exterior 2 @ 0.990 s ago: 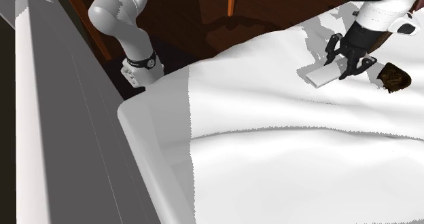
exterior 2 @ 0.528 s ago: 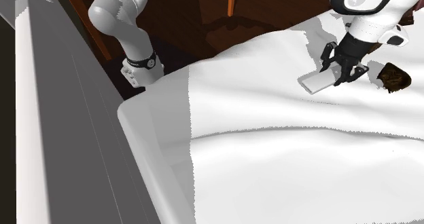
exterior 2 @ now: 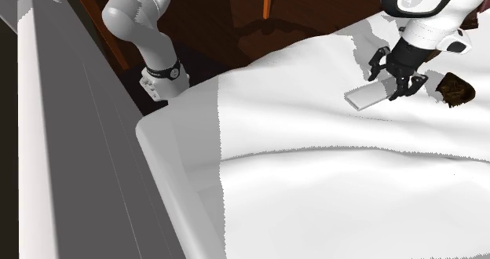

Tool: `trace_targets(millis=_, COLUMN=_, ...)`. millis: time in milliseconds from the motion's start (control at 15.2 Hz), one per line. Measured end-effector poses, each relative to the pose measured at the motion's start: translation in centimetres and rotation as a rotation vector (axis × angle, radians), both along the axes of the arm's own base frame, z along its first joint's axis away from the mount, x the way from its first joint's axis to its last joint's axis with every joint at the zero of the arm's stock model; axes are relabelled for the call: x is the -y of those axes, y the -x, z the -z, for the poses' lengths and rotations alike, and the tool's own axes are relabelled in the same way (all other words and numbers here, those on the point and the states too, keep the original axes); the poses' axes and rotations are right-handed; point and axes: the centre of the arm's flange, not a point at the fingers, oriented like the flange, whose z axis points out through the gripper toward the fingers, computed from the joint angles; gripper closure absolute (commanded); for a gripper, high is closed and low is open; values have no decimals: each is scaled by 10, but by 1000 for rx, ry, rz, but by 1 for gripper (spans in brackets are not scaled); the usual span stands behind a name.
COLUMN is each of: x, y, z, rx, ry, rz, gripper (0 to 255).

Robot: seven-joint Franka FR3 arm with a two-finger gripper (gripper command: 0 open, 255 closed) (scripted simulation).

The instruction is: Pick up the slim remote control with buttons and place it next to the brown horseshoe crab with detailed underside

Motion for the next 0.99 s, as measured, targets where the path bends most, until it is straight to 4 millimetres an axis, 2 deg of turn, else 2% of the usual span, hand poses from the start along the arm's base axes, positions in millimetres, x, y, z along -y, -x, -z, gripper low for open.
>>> trace_targets(millis=264, x=0, y=0, z=0, rx=0, ry=0, rz=0, gripper=0)
trace_targets(millis=594, x=0, y=-1, z=-44, rx=1, ry=-1, rz=0, gripper=0)
trace_targets(millis=990, x=0, y=-1, z=-50, rx=0, ry=0, rz=0, gripper=0)
